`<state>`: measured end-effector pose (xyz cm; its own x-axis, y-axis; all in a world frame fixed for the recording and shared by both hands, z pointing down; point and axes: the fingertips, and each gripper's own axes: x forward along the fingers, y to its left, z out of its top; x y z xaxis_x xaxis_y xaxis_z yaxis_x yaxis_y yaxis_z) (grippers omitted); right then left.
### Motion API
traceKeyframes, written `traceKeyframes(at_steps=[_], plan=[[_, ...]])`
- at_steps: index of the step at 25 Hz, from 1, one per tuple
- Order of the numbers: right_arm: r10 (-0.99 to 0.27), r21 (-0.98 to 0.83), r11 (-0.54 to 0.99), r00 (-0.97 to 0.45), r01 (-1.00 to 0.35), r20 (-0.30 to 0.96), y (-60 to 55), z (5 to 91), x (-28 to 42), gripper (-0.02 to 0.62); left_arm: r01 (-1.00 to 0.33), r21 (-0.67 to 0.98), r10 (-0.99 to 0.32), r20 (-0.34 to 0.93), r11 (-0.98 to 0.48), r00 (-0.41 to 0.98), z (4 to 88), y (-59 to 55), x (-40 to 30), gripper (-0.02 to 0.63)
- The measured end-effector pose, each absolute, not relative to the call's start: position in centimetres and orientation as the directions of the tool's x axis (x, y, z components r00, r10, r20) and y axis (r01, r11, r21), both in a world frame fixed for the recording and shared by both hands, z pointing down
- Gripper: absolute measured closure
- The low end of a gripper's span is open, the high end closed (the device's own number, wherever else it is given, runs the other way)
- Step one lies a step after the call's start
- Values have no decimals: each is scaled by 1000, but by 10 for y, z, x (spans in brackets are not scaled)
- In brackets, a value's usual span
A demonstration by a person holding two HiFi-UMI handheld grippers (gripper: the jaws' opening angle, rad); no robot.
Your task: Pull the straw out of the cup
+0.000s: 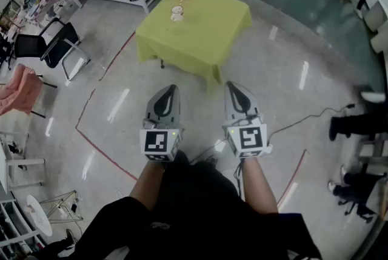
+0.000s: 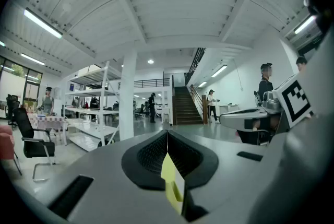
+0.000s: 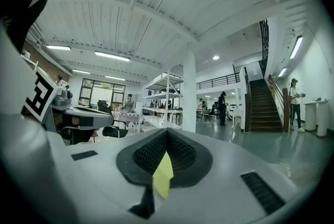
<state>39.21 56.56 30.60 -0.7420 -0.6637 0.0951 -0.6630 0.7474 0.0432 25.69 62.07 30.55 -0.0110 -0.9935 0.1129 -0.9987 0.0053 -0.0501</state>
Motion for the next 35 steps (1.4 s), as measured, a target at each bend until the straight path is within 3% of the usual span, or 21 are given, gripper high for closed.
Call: traceKeyframes(at_steps=[7,14,21,26,35], plan=[[-643,47,766,-762,-642,69,551,317,407,578,-999,-46,-991,134,9,-16,323,610,272,562],[-614,121,789,-778,-602,135,535,332,397,578,-1000,-11,-986,166,5,-7,333,578,256,561],[-585,45,807,-785,-589,205,502,330,406,578,-1000,-7,-982,190,15,-16,334,549,247,562],[-557,-28,804,-769,-594,315,501,334,379,578,-1000,29,-963,268,10,-2,336,557,225,563],[-545,-31,810,-771,-586,328,427,342,293,578,-996,55,-980,190,72,-60,325,494,134,563]])
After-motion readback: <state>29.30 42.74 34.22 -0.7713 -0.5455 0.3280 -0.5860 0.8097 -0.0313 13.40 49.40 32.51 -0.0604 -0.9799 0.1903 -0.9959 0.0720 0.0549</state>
